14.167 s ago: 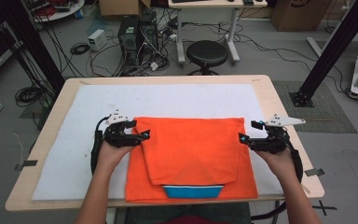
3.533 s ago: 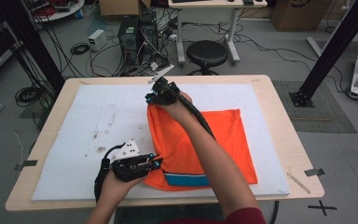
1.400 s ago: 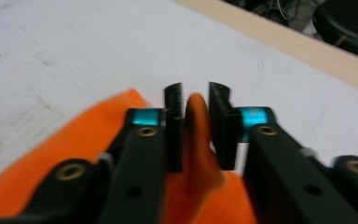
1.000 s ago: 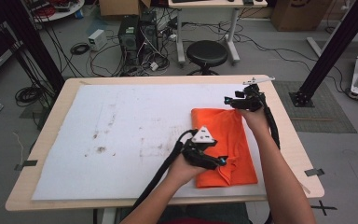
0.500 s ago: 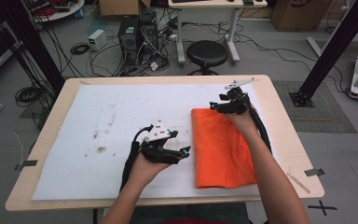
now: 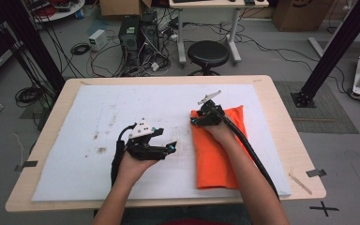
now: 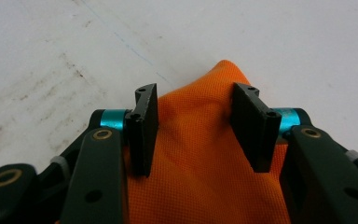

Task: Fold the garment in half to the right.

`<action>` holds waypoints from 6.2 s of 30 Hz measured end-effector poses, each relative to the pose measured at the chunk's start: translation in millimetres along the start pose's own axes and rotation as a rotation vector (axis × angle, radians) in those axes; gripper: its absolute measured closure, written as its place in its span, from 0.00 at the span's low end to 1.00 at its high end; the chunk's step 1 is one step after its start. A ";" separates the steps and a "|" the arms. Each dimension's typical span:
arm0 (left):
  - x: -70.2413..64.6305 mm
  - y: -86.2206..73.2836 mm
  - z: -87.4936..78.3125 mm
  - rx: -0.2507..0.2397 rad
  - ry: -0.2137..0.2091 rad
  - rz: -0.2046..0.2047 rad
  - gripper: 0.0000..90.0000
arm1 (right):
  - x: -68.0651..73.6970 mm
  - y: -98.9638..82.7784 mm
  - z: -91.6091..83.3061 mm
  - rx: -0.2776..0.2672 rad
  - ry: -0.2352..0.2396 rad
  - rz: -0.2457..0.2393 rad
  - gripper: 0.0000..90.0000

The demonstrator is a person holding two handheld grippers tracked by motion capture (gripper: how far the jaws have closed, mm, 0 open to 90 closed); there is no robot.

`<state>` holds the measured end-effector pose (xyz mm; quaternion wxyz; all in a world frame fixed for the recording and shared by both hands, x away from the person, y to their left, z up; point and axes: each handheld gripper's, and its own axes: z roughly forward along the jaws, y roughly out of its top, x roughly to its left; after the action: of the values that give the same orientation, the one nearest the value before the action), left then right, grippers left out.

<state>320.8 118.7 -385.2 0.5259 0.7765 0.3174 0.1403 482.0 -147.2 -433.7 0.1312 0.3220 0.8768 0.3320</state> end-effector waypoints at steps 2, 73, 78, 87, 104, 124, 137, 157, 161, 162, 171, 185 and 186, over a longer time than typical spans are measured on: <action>1.2 -1.2 0.0 0.001 0.002 -0.003 0.30 | -0.6 -0.7 0.9 -0.003 0.008 0.015 0.59; 33.7 -23.7 -12.6 0.000 0.097 -0.005 0.30 | -6.6 -155.4 -148.7 -0.106 -0.116 0.176 0.57; 33.3 -24.1 -10.8 0.008 0.096 -0.004 0.30 | 7.0 -171.2 -151.1 -0.091 -0.088 0.162 0.64; 29.5 -22.9 -7.4 0.011 0.083 -0.002 0.30 | 10.5 -178.0 -152.8 -0.016 -0.104 0.124 0.97; 30.6 -22.6 -7.2 0.017 0.085 -0.002 0.30 | -0.7 -169.6 -165.2 -0.075 -0.126 0.144 0.71; 40.6 -25.6 -9.5 0.014 0.098 -0.020 0.30 | -120.4 -87.7 -93.8 -0.108 -0.194 0.388 0.84; 52.8 -27.1 -18.1 0.013 0.151 -0.030 0.30 | -110.1 -86.5 -108.9 -0.124 -0.261 0.350 0.72; 77.1 -26.8 -35.9 -0.009 0.182 -0.015 0.30 | -53.2 -93.8 -166.7 -0.311 -0.192 0.211 0.40; 80.1 -27.3 -39.9 -0.021 0.189 -0.012 0.30 | -40.2 -94.5 -170.0 -0.338 -0.164 0.177 0.39; 80.8 -27.4 -41.1 -0.024 0.188 -0.010 0.30 | -36.6 -95.7 -170.3 -0.343 -0.152 0.175 0.39; 81.3 -31.2 -45.5 -0.035 0.164 0.019 0.29 | -12.8 -121.0 -164.3 -0.349 -0.096 0.158 0.30; 76.2 -35.0 -41.2 -0.022 0.147 0.033 0.29 | -13.1 -131.4 -159.0 -0.323 -0.102 0.146 0.28; 76.5 -35.5 -41.5 -0.020 0.148 0.031 0.29 | -13.1 -131.1 -159.3 -0.324 -0.104 0.148 0.28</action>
<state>343.7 206.6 -409.3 0.5064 0.7637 0.3417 0.2087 358.6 -310.1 -402.2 0.2018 0.3772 0.7777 0.4605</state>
